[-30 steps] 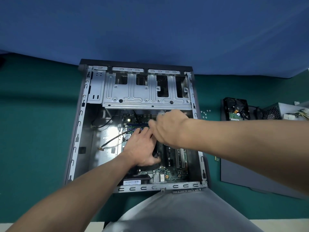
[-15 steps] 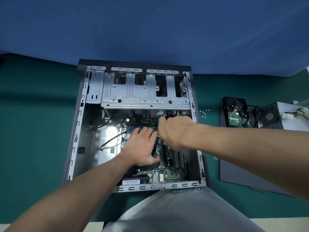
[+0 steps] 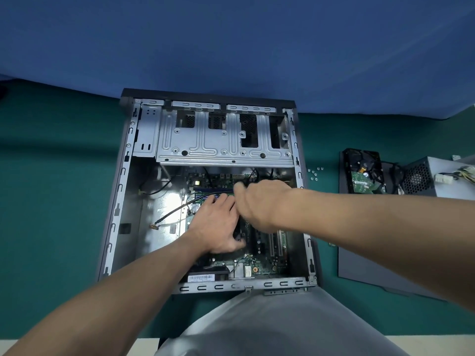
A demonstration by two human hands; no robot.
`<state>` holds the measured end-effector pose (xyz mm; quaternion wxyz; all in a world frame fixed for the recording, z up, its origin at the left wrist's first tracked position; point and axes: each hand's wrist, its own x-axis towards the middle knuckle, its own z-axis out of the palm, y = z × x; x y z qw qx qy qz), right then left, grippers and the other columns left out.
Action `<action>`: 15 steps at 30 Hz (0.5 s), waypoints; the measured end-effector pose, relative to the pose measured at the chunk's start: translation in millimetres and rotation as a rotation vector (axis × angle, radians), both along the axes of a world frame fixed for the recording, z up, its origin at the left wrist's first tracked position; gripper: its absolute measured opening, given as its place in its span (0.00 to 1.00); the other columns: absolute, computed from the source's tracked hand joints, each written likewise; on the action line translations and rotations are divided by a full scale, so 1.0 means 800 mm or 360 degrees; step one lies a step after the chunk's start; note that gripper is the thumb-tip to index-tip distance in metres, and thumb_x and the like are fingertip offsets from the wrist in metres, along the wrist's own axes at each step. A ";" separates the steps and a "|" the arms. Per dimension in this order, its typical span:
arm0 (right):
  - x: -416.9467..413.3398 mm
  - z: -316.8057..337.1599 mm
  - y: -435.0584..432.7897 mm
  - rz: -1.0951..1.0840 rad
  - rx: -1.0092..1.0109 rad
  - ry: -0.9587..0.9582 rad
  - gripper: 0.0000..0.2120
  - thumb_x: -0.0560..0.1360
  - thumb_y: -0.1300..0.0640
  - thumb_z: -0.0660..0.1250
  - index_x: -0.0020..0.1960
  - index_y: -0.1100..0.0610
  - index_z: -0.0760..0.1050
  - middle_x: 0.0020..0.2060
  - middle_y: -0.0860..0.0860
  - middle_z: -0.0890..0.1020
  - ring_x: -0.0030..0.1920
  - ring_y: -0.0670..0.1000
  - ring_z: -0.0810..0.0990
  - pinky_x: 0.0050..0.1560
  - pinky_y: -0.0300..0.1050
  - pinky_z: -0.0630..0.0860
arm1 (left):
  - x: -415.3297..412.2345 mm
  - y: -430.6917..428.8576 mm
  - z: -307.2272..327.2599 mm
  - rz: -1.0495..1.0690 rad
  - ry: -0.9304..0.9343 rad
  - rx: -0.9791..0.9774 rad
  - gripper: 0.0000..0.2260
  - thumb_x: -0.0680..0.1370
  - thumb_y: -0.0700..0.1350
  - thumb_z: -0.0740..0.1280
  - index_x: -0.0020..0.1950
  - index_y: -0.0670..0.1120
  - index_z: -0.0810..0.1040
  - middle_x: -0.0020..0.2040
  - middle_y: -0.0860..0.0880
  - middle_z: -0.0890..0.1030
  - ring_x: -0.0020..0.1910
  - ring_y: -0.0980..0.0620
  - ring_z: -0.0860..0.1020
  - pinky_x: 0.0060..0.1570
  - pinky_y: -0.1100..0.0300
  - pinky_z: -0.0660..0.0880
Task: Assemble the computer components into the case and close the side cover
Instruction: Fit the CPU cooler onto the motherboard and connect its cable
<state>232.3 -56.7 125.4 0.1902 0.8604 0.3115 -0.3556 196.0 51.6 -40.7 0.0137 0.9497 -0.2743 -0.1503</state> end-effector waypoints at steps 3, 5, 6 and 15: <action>-0.011 -0.006 -0.001 0.0746 0.0110 -0.0281 0.12 0.80 0.60 0.56 0.62 0.60 0.70 0.52 0.55 0.79 0.43 0.56 0.77 0.36 0.48 0.66 | -0.001 0.001 0.001 0.0030 0.0035 -0.0063 0.37 0.67 0.70 0.53 0.66 0.48 0.71 0.59 0.47 0.74 0.60 0.48 0.69 0.64 0.48 0.63; -0.010 -0.011 -0.004 0.0877 0.0237 -0.0306 0.10 0.80 0.60 0.54 0.56 0.58 0.73 0.50 0.55 0.80 0.37 0.56 0.73 0.34 0.47 0.66 | -0.001 0.000 0.001 0.0062 0.0062 -0.0103 0.37 0.66 0.69 0.53 0.66 0.48 0.71 0.58 0.47 0.75 0.60 0.48 0.69 0.64 0.49 0.62; -0.009 -0.011 -0.004 0.0747 0.0278 -0.0303 0.10 0.79 0.60 0.55 0.55 0.59 0.74 0.49 0.55 0.80 0.38 0.56 0.74 0.35 0.47 0.67 | 0.000 0.000 0.002 0.0061 0.0060 -0.0094 0.37 0.65 0.69 0.53 0.66 0.48 0.71 0.59 0.47 0.75 0.61 0.48 0.69 0.65 0.49 0.62; 0.004 -0.005 0.005 -0.0433 0.0079 0.0047 0.11 0.77 0.61 0.61 0.60 0.60 0.68 0.51 0.56 0.77 0.43 0.57 0.71 0.41 0.48 0.69 | -0.001 0.000 0.001 0.0012 -0.0007 -0.0040 0.38 0.67 0.70 0.55 0.67 0.44 0.69 0.61 0.45 0.73 0.60 0.46 0.70 0.62 0.47 0.65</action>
